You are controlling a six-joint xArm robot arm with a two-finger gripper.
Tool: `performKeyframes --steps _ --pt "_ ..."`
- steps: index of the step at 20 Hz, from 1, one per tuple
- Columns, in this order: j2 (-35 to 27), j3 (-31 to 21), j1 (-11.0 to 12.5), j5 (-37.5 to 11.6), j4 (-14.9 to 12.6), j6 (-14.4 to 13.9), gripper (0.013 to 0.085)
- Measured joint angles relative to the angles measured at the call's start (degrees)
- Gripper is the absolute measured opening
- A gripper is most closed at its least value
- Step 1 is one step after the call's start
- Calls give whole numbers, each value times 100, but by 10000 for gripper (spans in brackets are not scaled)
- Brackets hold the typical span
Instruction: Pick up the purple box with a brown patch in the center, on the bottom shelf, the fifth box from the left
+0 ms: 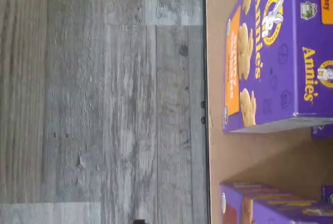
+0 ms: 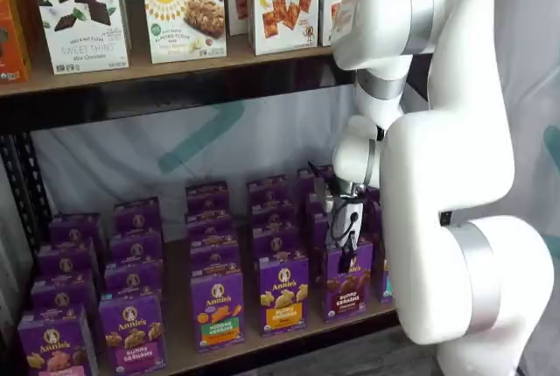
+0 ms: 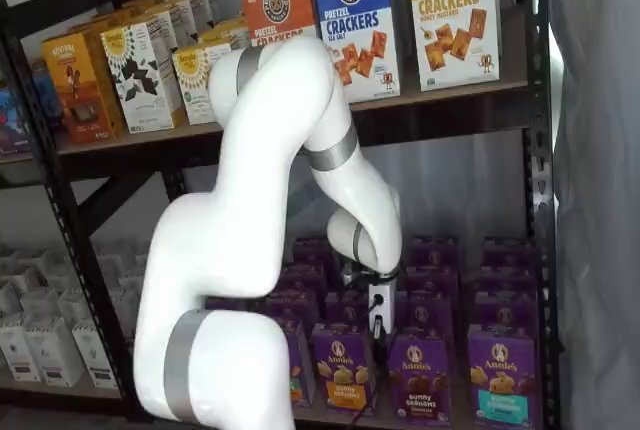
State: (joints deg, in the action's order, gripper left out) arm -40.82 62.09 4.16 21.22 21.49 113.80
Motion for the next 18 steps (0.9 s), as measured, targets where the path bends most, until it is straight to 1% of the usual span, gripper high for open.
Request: performKeyframes --steps 2,4,5,6,7,8,9,10,11,12,14,17,18 --pt "-62 -11 -10 -172 -258 -236 850" --pt "-162 17 -31 -318 -278 -262 850" --pt "-207 34 -44 -379 -198 -194 850" --pt "-246 46 -62 -443 -35 -52 850" --pt "-278 60 -85 -504 212 165 850" --pt "-305 76 -111 -558 508 423 850" --pt "-339 110 -144 -615 925 785 850" --pt "-365 144 -164 -647 1218 1041 850" --pt "-393 185 -175 -662 1460 1254 850" --pt "-421 228 -177 -669 1603 1384 850" --pt "-511 351 -152 -689 1667 1462 850" --pt "-627 525 -112 -677 1660 1483 850" --pt "-662 584 -96 -661 1619 1457 850"
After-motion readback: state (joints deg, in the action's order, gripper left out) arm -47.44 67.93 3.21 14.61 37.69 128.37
